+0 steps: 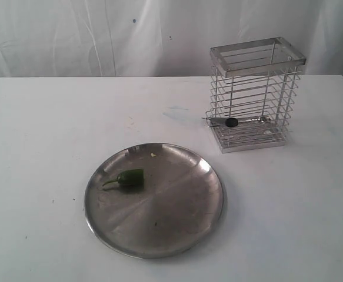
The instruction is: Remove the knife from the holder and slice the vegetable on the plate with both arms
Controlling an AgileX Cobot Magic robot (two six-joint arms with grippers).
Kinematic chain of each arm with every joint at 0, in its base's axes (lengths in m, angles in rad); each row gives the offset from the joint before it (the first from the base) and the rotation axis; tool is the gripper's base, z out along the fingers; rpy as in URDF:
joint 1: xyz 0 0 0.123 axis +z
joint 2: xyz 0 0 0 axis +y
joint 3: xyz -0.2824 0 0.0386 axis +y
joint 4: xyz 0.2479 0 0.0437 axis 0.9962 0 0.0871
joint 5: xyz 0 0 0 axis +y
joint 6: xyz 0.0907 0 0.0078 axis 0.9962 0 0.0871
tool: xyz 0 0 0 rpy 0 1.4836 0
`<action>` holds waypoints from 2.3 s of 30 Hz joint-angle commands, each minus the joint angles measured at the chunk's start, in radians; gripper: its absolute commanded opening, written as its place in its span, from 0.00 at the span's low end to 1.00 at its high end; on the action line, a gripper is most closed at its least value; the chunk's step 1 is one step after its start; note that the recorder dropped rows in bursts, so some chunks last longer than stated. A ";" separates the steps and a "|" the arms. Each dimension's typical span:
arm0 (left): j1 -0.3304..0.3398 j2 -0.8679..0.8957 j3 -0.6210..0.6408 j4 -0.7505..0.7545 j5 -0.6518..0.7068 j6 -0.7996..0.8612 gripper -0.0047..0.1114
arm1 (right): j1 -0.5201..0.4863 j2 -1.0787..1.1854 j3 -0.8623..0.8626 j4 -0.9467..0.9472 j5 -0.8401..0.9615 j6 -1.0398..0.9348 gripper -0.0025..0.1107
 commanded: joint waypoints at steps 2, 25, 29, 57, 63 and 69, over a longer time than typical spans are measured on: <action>0.002 -0.005 0.006 -0.004 0.006 0.001 0.04 | 0.146 0.226 -0.282 0.289 0.452 -0.754 0.02; 0.002 -0.005 0.006 -0.004 0.006 0.001 0.04 | 0.391 1.284 -0.523 -0.019 0.120 -1.260 0.59; 0.002 -0.005 0.006 -0.004 0.006 0.001 0.04 | 0.391 1.351 -0.551 -0.022 -0.004 -1.268 0.58; 0.002 -0.005 0.006 -0.004 0.006 0.001 0.04 | 0.358 1.629 -0.737 -0.351 0.024 -1.268 0.52; 0.002 -0.005 0.006 -0.004 0.006 0.001 0.04 | 0.339 1.641 -0.755 -0.351 0.055 -1.268 0.52; 0.002 -0.005 0.006 -0.004 0.006 0.001 0.04 | 0.339 1.645 -0.755 -0.412 0.105 -1.268 0.52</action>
